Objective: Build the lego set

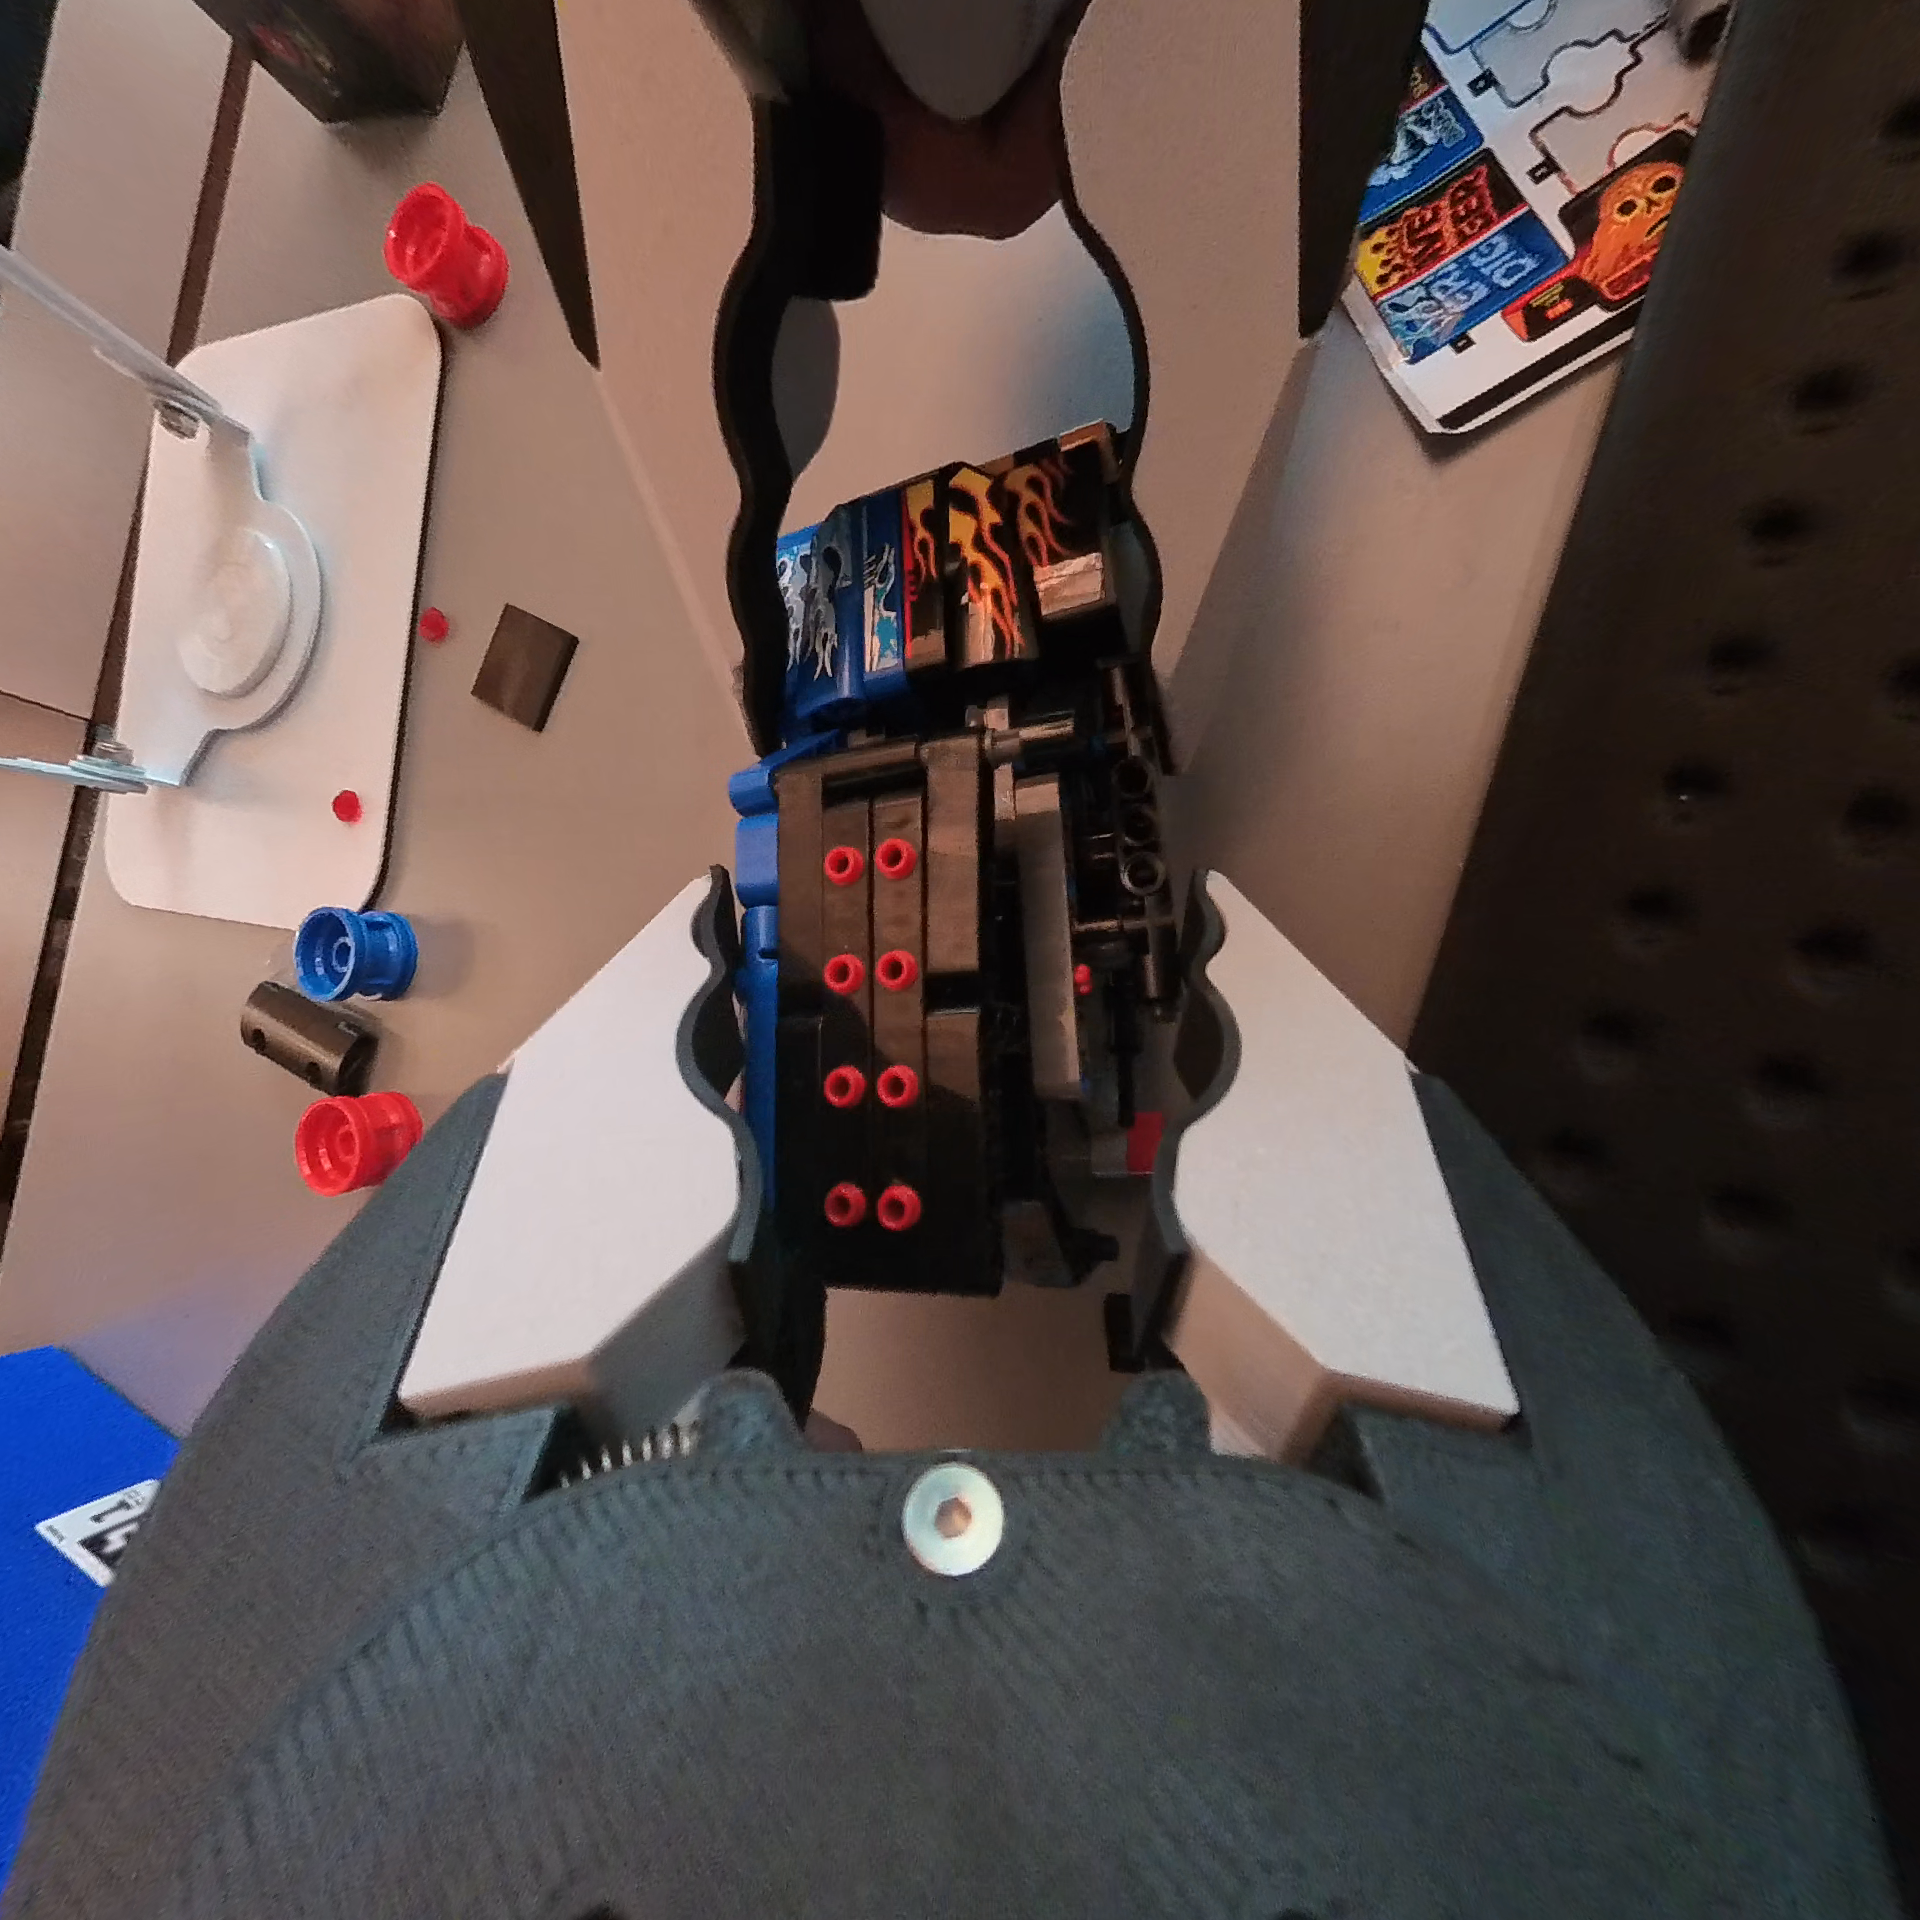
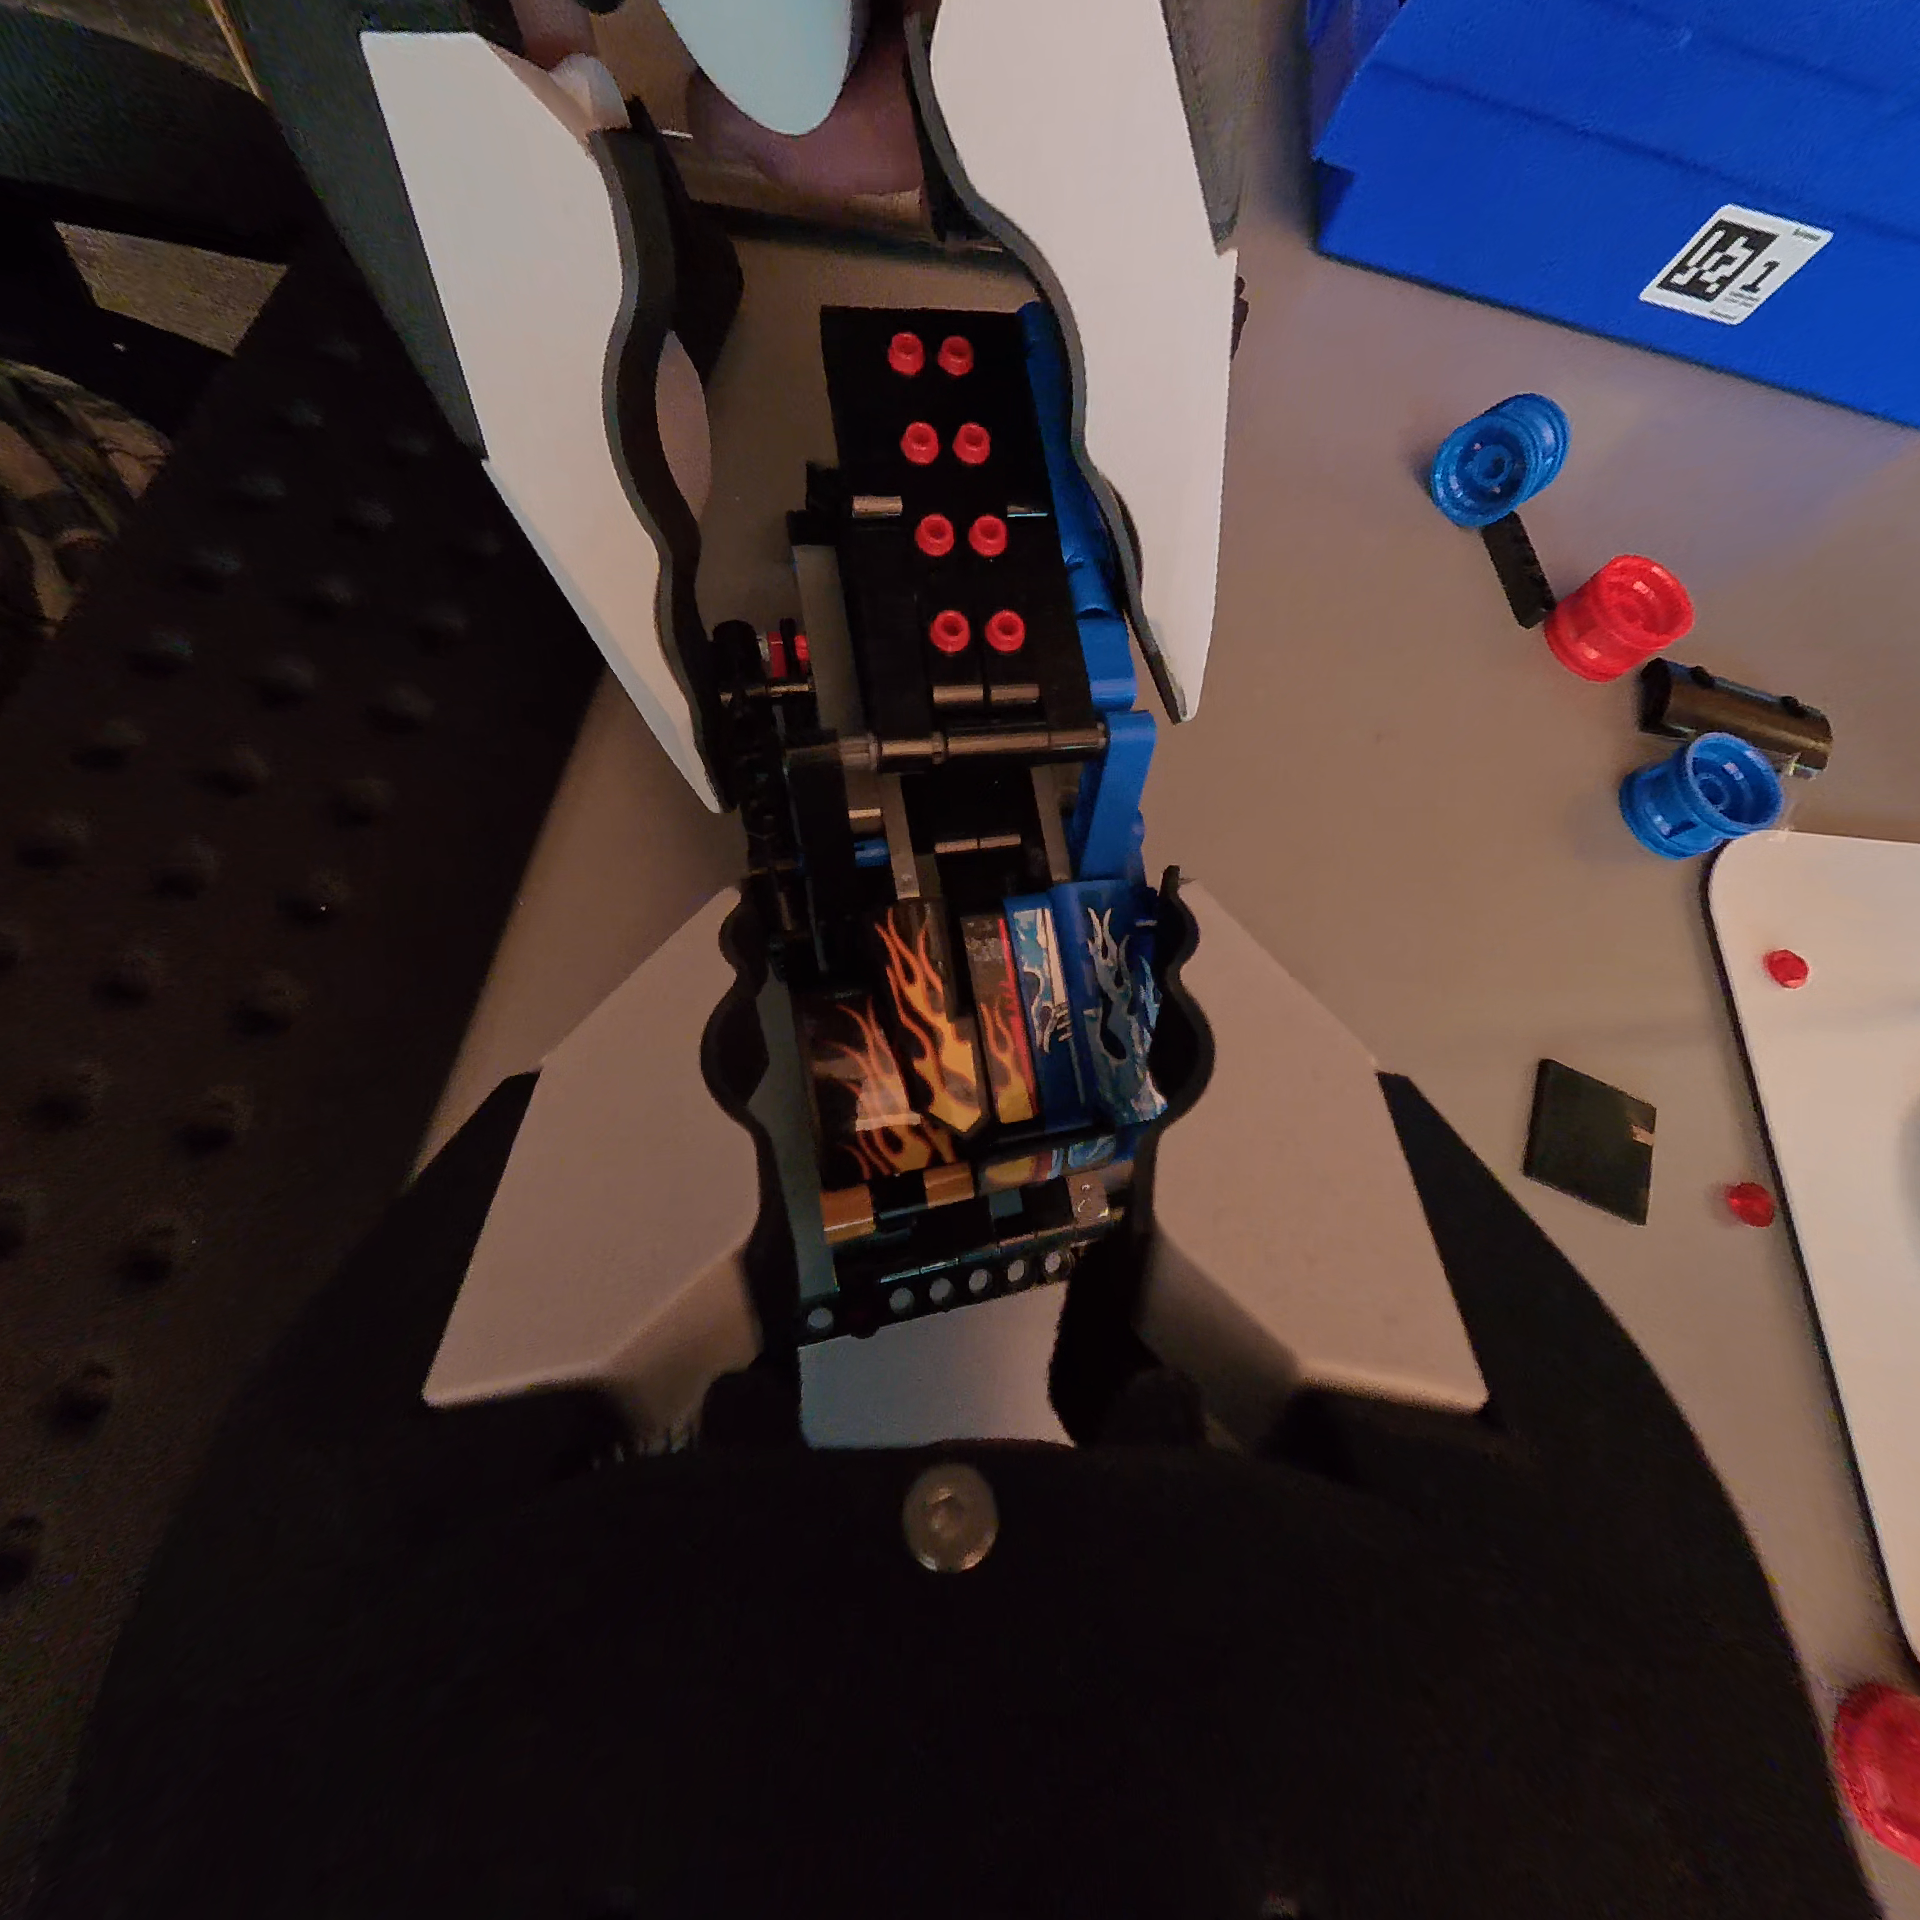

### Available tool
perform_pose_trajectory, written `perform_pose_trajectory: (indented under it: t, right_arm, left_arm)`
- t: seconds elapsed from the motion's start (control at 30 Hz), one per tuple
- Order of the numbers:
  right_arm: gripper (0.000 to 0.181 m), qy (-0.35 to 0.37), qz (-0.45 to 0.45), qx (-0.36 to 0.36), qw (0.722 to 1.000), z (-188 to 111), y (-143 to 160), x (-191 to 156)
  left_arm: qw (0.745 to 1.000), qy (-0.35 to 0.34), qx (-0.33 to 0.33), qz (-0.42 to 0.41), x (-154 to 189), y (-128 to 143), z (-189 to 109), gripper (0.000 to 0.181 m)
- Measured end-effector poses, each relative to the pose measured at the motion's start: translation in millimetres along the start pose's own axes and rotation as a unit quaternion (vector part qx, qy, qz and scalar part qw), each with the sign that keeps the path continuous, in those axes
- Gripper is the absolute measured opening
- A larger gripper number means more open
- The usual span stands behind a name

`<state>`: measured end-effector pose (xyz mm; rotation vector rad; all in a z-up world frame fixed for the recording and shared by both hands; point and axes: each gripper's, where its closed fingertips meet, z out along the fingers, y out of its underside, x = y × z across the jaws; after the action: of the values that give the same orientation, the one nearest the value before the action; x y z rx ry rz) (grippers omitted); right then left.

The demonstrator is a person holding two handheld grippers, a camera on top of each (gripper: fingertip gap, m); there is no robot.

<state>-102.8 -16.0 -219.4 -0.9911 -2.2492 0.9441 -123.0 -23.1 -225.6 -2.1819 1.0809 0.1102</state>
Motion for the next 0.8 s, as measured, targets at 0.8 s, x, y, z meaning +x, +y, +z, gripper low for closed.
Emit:
perform_pose_trajectory:
  t: [0.8]
  right_arm:
    - [0.071,-0.020,0.018,-0.022,0.999,3.1,4.6,5.9]
  left_arm:
    - [1.000,0.021,-0.021,0.006,-1.9,-3.7,6.3,0.083]
